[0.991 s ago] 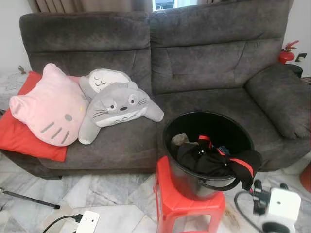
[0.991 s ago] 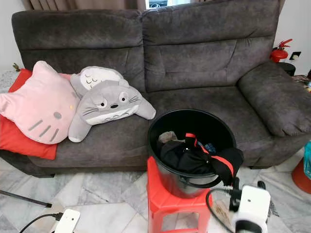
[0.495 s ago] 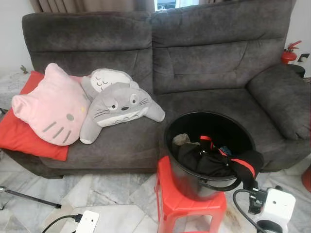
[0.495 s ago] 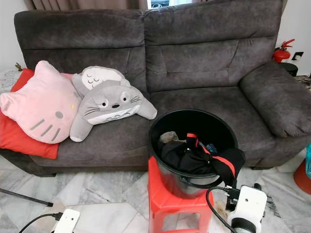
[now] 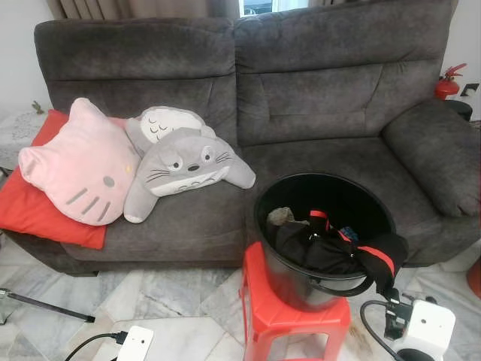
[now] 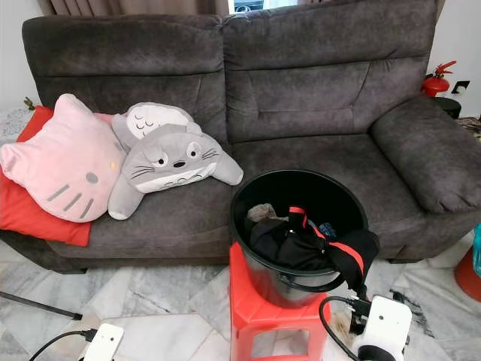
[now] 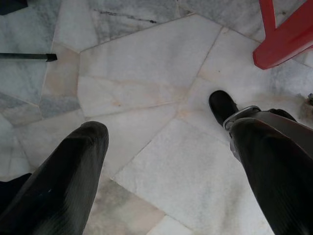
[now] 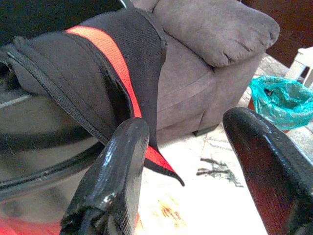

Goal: Hang hanger

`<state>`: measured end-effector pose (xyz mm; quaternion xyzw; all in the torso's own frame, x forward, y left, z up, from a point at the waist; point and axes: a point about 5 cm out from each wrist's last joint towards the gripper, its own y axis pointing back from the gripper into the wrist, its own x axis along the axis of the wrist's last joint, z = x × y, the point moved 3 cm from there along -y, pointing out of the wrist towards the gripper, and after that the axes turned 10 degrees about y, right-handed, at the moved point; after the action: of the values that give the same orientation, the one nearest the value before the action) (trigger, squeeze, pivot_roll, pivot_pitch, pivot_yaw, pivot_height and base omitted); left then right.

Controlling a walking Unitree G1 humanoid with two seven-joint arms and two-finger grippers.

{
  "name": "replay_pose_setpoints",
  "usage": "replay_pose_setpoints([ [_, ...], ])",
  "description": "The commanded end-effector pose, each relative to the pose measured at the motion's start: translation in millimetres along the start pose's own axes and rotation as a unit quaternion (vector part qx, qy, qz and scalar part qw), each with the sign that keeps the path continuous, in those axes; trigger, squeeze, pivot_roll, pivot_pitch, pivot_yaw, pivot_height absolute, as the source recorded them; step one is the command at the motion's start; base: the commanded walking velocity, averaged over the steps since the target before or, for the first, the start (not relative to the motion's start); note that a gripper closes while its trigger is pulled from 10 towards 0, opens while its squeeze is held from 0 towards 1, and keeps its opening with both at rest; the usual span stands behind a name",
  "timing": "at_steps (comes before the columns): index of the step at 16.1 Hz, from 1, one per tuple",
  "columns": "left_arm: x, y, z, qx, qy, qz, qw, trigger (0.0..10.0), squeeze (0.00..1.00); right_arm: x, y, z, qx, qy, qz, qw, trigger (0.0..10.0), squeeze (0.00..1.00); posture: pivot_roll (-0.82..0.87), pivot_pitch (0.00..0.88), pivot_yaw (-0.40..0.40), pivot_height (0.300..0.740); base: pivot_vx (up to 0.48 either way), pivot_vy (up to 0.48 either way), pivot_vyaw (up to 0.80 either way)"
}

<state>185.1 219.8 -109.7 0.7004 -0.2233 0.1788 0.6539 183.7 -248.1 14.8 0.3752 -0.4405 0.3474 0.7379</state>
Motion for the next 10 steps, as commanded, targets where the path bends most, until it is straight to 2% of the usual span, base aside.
replay_pose_setpoints([
  [1,0.0,0.6,-4.5,0.004,-0.012,-0.001,1.000,10.0,0.00,-0.6,-0.3,-1.0,0.000,-0.006,0.001,1.000,10.0,0.00,-0.21,0.000,0.093,0.740,0.000,0.000,0.00],
  [10,-2.6,0.8,-3.2,0.004,-0.010,-0.003,1.000,10.0,0.00,-4.0,-4.9,-0.5,0.012,0.002,-0.002,1.000,10.0,0.00,-0.21,0.000,0.086,0.740,0.000,0.000,0.00],
])
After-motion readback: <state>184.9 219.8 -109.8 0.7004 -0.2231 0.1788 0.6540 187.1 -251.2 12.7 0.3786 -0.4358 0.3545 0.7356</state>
